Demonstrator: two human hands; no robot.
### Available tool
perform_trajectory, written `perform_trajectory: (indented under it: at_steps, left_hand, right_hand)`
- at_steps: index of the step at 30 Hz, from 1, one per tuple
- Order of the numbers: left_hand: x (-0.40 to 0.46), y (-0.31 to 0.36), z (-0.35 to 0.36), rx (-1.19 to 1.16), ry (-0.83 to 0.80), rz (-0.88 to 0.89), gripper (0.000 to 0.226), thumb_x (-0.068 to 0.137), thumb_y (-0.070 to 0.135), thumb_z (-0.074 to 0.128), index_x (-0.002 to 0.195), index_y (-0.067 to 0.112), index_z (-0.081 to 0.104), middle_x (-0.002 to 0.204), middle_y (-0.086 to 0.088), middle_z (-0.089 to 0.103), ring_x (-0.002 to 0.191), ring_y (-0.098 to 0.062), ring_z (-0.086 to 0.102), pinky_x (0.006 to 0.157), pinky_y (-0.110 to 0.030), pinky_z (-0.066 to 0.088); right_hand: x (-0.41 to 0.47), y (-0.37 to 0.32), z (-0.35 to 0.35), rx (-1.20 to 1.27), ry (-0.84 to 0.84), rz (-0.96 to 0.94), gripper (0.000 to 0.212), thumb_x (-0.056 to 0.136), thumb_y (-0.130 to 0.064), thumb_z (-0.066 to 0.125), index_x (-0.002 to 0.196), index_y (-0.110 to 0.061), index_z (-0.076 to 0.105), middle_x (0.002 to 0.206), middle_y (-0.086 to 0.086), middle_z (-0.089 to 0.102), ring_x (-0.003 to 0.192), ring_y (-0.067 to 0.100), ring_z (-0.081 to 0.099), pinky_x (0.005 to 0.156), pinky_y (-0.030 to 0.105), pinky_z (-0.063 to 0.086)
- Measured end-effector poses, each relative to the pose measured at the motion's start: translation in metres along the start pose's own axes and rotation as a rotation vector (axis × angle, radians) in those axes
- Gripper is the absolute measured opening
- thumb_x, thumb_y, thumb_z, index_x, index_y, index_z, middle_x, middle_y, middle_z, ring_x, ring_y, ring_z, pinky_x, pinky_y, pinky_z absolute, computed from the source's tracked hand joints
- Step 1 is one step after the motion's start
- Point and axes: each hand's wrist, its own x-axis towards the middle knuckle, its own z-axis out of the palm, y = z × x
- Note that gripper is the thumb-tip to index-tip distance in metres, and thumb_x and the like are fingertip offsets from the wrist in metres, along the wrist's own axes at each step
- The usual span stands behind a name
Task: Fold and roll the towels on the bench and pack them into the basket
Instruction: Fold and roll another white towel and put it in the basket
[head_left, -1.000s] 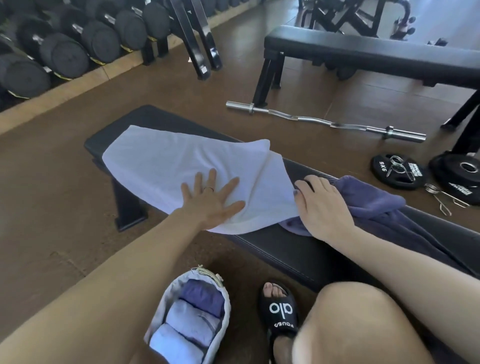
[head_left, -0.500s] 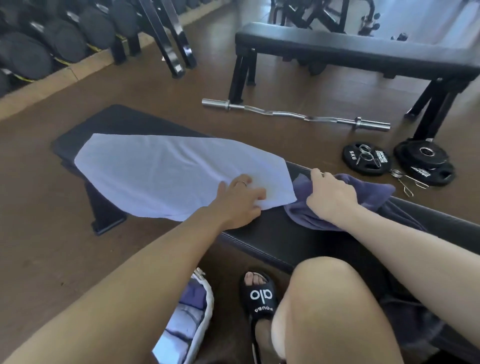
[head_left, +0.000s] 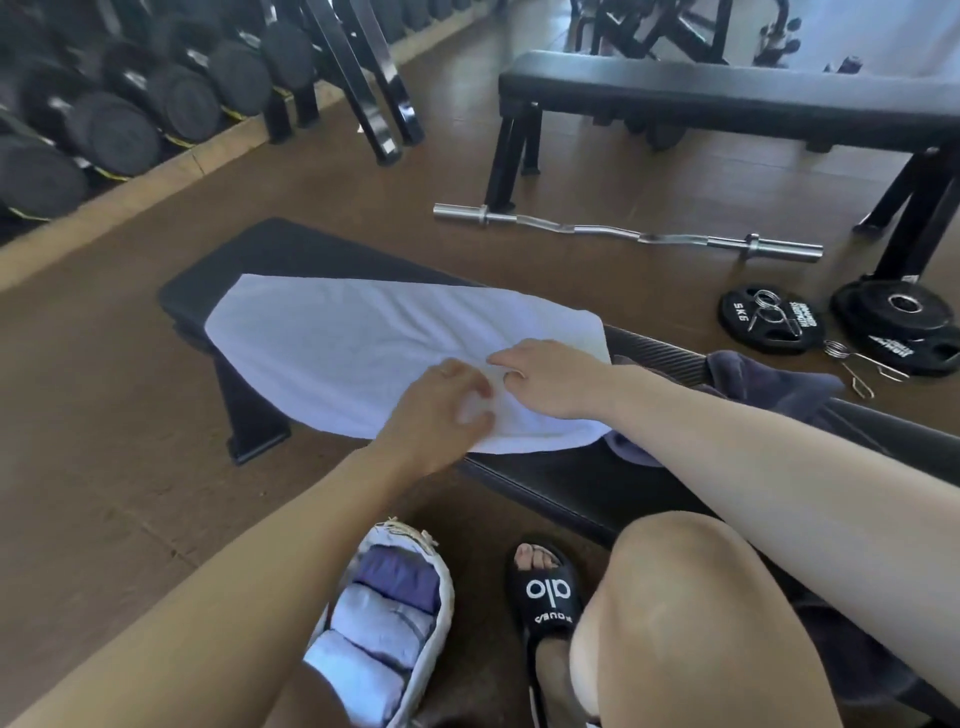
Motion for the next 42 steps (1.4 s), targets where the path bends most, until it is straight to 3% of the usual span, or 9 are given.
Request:
perform_trajectory:
  at_steps: [4,9,14,20,24,27,30,36,42]
  left_hand:
    - [-0.013,-0.069,-0.031,-0.111,0.416,-0.623,0.044,0.087,0.033,0.065,0.125,0.013,0.053,0.126,-0.013,0.048,0.112,-0.034,0.053,0.091,-0.044,0.049]
    - [-0.022,-0.131,-0.045,-0.856,0.408,-1.163,0.125,0.064,0.078,0.070,0.156,0.015,0.014,0.152,-0.012,0.036,0.125,-0.037,0.050,0.104,-0.058,0.044]
    - [-0.012,-0.143,-0.042,-1.318,0.389,-1.105,0.085,0.092,0.073,0.045,0.153,0.015,0.033,0.145,-0.022,0.045,0.123,-0.042,0.054,0.107,-0.057,0.044]
    - [-0.008,-0.162,-0.031,-1.613,0.483,-1.152,0.074,0.083,0.072,0.058,0.134,0.021,0.045,0.133,-0.019,0.048,0.111,-0.042,0.059,0.098,-0.054,0.052]
    - [-0.002,-0.169,-0.049,-1.588,0.635,-1.076,0.058,0.086,0.045,0.072,0.129,0.009,0.056,0.125,-0.008,0.065,0.111,-0.025,0.066,0.096,-0.041,0.056]
    - [-0.001,-0.188,-0.064,-1.404,0.783,-1.153,0.057,0.074,0.024,0.079,0.128,0.016,0.064,0.118,-0.005,0.071,0.090,-0.023,0.071,0.061,-0.033,0.061]
    - [0.005,-0.187,-0.082,-1.309,0.905,-1.161,0.050,0.070,0.024,0.080,0.117,0.018,0.064,0.113,-0.007,0.067,0.094,-0.027,0.068,0.079,-0.044,0.061]
    - [0.018,-0.206,-0.092,-1.437,0.852,-1.048,0.067,0.050,0.044,0.080,0.116,0.033,0.070,0.114,-0.001,0.074,0.103,-0.034,0.070,0.086,-0.050,0.056]
    - [0.022,-0.208,-0.094,-1.449,0.949,-1.024,0.050,0.072,0.031,0.073,0.119,0.018,0.064,0.117,-0.001,0.069,0.101,-0.027,0.069,0.076,-0.040,0.059]
  right_hand:
    - [0.011,0.000,0.003,-0.155,0.065,0.007,0.041,0.105,-0.039,0.030,0.142,-0.029,0.046,0.136,0.007,0.047,0.123,0.032,0.047,0.102,0.047,0.041]
    - [0.035,-0.014,0.009,-0.264,0.185,-0.147,0.052,0.104,-0.047,0.034,0.155,-0.037,0.028,0.160,0.002,0.028,0.143,0.027,0.031,0.115,0.040,0.026]
    - [0.069,-0.038,0.027,-0.378,0.207,-0.283,0.055,0.104,-0.053,0.027,0.157,-0.038,0.021,0.166,-0.001,0.015,0.150,0.023,0.017,0.119,0.043,0.017]
    - [0.088,-0.037,0.053,-0.262,0.206,-0.170,0.057,0.102,-0.060,0.010,0.157,-0.046,0.005,0.168,-0.007,-0.004,0.154,0.020,-0.004,0.122,0.048,0.001]
    - [0.091,-0.044,0.053,-0.273,0.203,-0.084,0.059,0.100,-0.060,0.006,0.157,-0.044,0.003,0.168,-0.006,-0.005,0.154,0.019,-0.004,0.121,0.051,0.005]
    - [0.098,-0.054,0.044,-0.378,0.283,-0.085,0.061,0.097,-0.064,0.007,0.151,-0.042,0.025,0.159,0.001,0.028,0.141,0.027,0.032,0.108,0.051,0.030]
    - [0.122,-0.063,0.025,-0.347,0.415,-0.253,0.060,0.099,-0.058,0.018,0.144,-0.031,0.046,0.137,0.004,0.057,0.116,0.031,0.058,0.100,0.045,0.040]
    - [0.204,-0.111,0.026,-0.290,0.245,-0.422,0.055,0.105,-0.053,0.020,0.158,-0.041,0.015,0.167,-0.005,0.013,0.154,0.021,0.011,0.123,0.043,0.008]
    - [0.249,-0.122,0.038,-0.239,0.230,-0.283,0.059,0.096,-0.060,0.010,0.153,-0.050,0.019,0.166,-0.012,0.010,0.153,0.018,0.006,0.120,0.044,0.010]
